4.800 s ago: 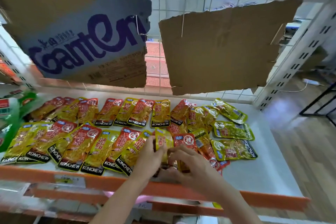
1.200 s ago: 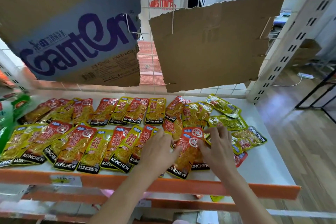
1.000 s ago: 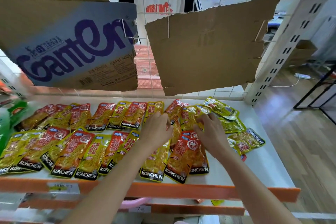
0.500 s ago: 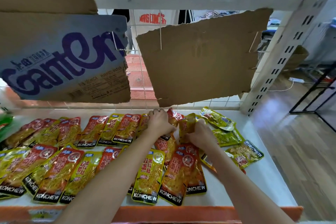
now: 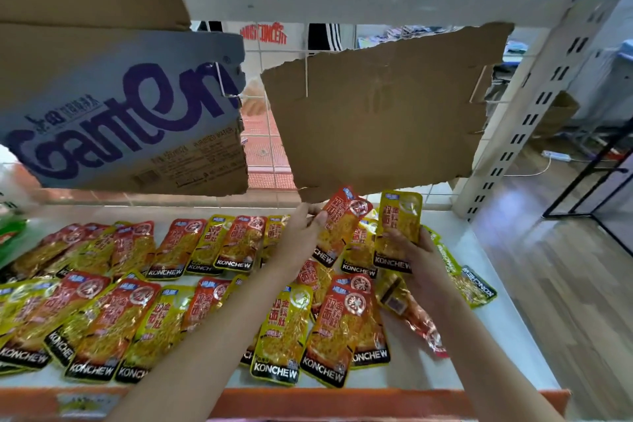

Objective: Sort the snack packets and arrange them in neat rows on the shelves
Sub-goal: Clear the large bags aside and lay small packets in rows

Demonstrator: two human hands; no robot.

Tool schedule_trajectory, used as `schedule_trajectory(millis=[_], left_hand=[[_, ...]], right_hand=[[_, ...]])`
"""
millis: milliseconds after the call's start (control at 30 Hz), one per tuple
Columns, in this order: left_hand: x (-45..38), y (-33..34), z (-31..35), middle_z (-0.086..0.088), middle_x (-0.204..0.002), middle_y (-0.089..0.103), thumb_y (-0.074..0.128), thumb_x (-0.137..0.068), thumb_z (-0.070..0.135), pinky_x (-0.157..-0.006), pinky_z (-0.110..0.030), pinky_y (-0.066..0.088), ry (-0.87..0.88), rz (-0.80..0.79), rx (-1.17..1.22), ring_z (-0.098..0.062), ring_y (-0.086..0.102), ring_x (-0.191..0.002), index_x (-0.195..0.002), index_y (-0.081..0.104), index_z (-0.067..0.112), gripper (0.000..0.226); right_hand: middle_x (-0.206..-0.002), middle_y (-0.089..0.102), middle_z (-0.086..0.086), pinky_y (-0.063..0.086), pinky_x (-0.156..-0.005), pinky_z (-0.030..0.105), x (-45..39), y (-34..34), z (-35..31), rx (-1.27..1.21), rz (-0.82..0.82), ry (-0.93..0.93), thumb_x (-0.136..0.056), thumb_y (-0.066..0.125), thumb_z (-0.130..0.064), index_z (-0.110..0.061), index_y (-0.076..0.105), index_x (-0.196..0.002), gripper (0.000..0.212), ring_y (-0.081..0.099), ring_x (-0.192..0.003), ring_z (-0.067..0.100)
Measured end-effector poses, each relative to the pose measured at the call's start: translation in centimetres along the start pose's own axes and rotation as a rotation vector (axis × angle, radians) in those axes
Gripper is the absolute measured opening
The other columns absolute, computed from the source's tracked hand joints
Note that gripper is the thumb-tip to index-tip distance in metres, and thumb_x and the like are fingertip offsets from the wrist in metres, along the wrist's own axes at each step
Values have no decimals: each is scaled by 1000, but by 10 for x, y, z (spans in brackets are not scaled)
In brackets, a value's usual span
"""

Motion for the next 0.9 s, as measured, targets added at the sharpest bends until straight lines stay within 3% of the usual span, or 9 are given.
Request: schedule_trajectory(millis=[133, 267, 400, 600, 700, 800, 900], left_hand=[[13, -1, -5, -6, -92, 60, 48, -97, 17, -96, -48, 41, -72, -2, 169, -26, 56, -97, -86, 48, 18, 11], [28, -3, -3, -7, -90, 66, 56, -89, 0, -78, -32, 52, -114, -10, 336, -18, 63, -84, -91, 45, 14, 17], [36, -13, -10, -7, -100, 69, 59, -86, -3, -88, -41, 51, -140, 4, 318, -22, 65, -94, -105, 44, 15, 30], [15, -33, -29, -3, -111, 62, 62, -71, 18, -93, -50, 47, -234, 62, -119, -24, 59, -103, -116, 42, 32, 51], [4, -30, -28, -2, -126, 54, 61, -79, 22, -99, -46, 41, -212, 40, -401, -26, 51, -117, -132, 37, 27, 58], [10, -29, -25, -6, -136, 43, 61, -86, 21, -103, -42, 39, -83, 67, -645, -27, 44, -124, -137, 37, 19, 56], [30, -28, -16, -4, -138, 37, 58, -88, 17, -109, -40, 31, 164, 73, -783, -24, 33, -132, -129, 47, 15, 43]], right_hand=[[-99, 71, 8, 58, -76, 38, 17, 20, -2, -50, -121, 3, -84, 60, -8, -13, 58, -111, 28, 69, -86, 22], [-93, 73, 3, 57, -64, 32, 32, 35, -3, -26, -179, -7, -88, 56, -4, -16, 60, -108, 24, 70, -81, 19], [-88, 74, 1, 56, -63, 30, 34, 39, 0, 26, -155, 0, -88, 57, -4, -17, 60, -107, 23, 70, -76, 17], [-102, 69, 13, 50, -90, 50, -5, 41, 12, 506, -75, 60, -83, 67, -14, -14, 59, -104, 22, 66, -92, 29], [-118, 62, 11, 47, -94, 41, -24, 54, 12, 969, -73, -21, -84, 65, -21, -10, 51, -126, 46, 59, -106, 29], [-133, 44, 15, 36, -99, 39, -22, 60, 10, 1415, 0, -150, -88, 58, -24, -9, 40, -136, 54, 40, -124, 33], [-125, 47, 12, 34, -99, 40, -6, 68, 16, 1578, -50, -308, -88, 56, -22, -13, 54, -122, 35, 37, -122, 31]])
Point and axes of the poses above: each hand's wrist, its own x-axis away from the middle knuckle, its own y-axis out of the palm, z = x × y, the point moved 4 cm from there along -x, towards the middle knuckle
